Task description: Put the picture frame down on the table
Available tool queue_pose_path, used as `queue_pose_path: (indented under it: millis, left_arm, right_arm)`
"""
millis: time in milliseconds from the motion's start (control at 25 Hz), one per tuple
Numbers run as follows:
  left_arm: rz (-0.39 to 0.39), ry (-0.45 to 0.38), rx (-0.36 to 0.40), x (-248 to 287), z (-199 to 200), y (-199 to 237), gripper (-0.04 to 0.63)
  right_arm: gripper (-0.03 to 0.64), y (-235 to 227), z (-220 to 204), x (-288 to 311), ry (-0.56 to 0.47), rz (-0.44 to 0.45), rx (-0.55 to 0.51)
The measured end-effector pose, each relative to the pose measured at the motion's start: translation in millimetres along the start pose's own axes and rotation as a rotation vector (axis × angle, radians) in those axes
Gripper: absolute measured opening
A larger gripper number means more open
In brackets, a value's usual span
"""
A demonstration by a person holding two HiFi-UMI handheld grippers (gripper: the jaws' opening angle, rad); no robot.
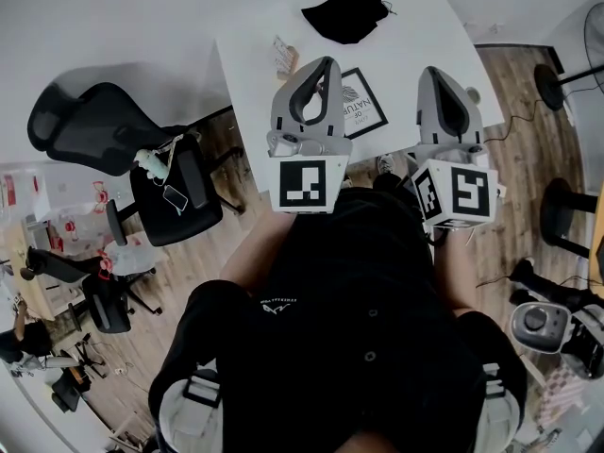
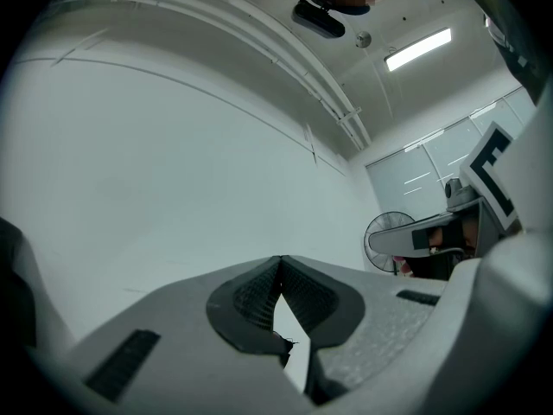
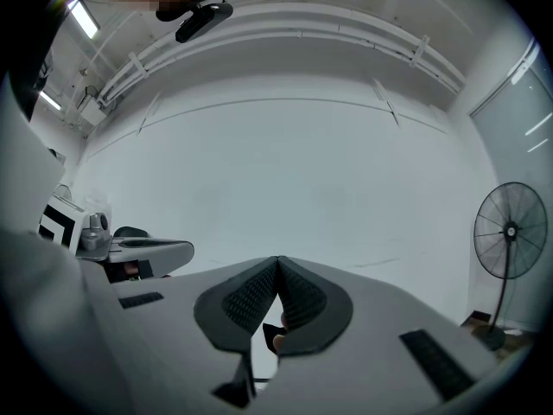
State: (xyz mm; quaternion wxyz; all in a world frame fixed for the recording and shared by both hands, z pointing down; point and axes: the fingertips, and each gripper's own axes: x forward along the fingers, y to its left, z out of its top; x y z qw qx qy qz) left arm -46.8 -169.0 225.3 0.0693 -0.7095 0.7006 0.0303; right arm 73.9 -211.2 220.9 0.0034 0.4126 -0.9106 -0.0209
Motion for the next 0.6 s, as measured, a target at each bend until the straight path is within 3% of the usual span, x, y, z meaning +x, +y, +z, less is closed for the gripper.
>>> queue_pose_path:
  millis: [600]
  left_arm:
    - [0.010, 0.000, 0.007, 2.4, -4.9, 5.8, 0.008]
  right_arm:
    - [-0.002, -1.4, -6.7, 6.6, 0.012, 0.004, 0.013]
